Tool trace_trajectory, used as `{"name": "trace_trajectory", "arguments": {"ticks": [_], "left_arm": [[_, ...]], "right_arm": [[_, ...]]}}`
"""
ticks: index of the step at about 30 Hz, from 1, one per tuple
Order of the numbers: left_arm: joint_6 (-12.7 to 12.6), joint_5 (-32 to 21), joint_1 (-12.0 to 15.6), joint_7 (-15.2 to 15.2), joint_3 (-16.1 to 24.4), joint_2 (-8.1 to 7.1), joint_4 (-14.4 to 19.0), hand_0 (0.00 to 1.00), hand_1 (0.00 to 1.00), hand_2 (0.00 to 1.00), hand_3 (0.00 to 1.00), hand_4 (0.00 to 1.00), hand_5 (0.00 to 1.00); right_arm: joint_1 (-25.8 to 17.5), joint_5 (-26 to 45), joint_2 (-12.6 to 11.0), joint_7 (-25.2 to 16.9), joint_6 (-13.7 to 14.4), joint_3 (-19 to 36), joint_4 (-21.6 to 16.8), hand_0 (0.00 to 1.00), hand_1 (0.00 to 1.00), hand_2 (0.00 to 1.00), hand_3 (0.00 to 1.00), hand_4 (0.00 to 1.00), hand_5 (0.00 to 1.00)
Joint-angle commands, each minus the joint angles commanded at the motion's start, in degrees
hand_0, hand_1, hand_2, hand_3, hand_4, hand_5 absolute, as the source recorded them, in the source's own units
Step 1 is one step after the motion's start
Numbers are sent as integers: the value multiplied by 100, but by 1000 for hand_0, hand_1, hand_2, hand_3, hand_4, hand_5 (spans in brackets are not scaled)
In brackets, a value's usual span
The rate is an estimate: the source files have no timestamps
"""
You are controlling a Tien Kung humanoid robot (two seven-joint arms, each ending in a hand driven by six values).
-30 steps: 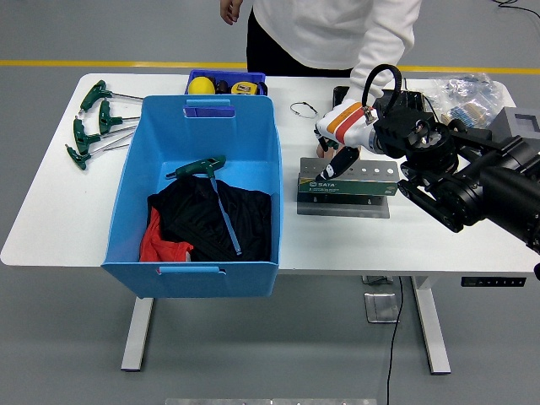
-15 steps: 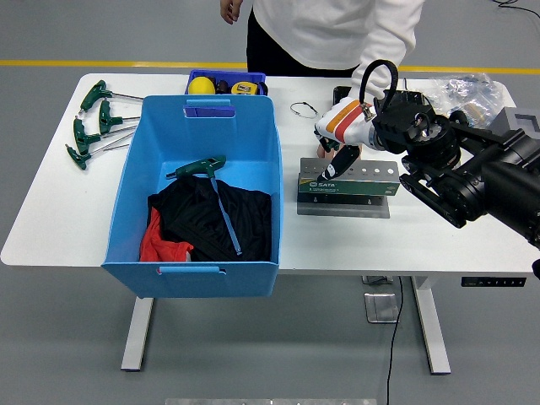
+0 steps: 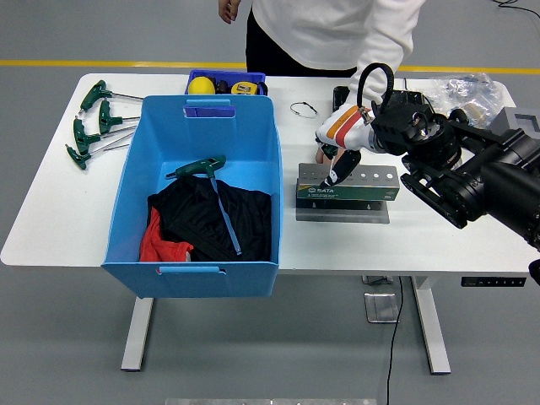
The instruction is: Lift tool from toolbox,place it in box,lift tool from toolbox,place it in box
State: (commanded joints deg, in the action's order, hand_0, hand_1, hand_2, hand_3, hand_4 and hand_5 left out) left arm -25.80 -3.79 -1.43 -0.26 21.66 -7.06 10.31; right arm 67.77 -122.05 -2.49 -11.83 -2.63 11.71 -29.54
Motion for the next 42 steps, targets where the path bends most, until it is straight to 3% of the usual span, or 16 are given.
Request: {"name": "trace_trajectory", "arguments": {"ticks": [7, 8, 19, 20, 31, 32, 42], "left_arm": [[1, -20, -11, -7, -25, -5, 0, 532, 494, 495, 684, 729, 649], [3, -29, -9, -10, -32, -5, 0, 538, 494, 496, 684, 730, 650], [7, -50, 7, -15, -66, -10, 0, 537, 493, 496, 684, 730, 650], [7, -46, 9, -15, -63, -10, 0, 538, 491, 496, 685, 729, 650], [15, -111, 2, -24, -126, -15, 0, 538, 491, 496, 683, 731, 652], [13, -100, 3, -22, -114, -15, 0, 538, 491, 495, 683, 729, 649], [-1, 20, 24, -3, 27, -7, 0, 536, 489, 494, 683, 730, 651]], "right_arm": [[-1, -243, -48, -53, -93, 76, 11, 556, 492, 551, 473, 998, 736], [-5, -261, -56, -56, -104, 82, 13, 542, 427, 502, 445, 998, 738], [-27, -356, -70, -62, -243, 110, -18, 519, 382, 456, 420, 998, 739], [-28, -360, -70, -62, -243, 109, -18, 478, 332, 398, 374, 998, 740], [-5, -349, -70, -41, -231, 87, -25, 438, 287, 345, 343, 998, 740], [-5, -341, -69, -37, -235, 85, -24, 379, 236, 285, 295, 998, 741], [-1, -173, -45, -35, -234, 30, -19, 337, 205, 249, 242, 998, 743]]}}
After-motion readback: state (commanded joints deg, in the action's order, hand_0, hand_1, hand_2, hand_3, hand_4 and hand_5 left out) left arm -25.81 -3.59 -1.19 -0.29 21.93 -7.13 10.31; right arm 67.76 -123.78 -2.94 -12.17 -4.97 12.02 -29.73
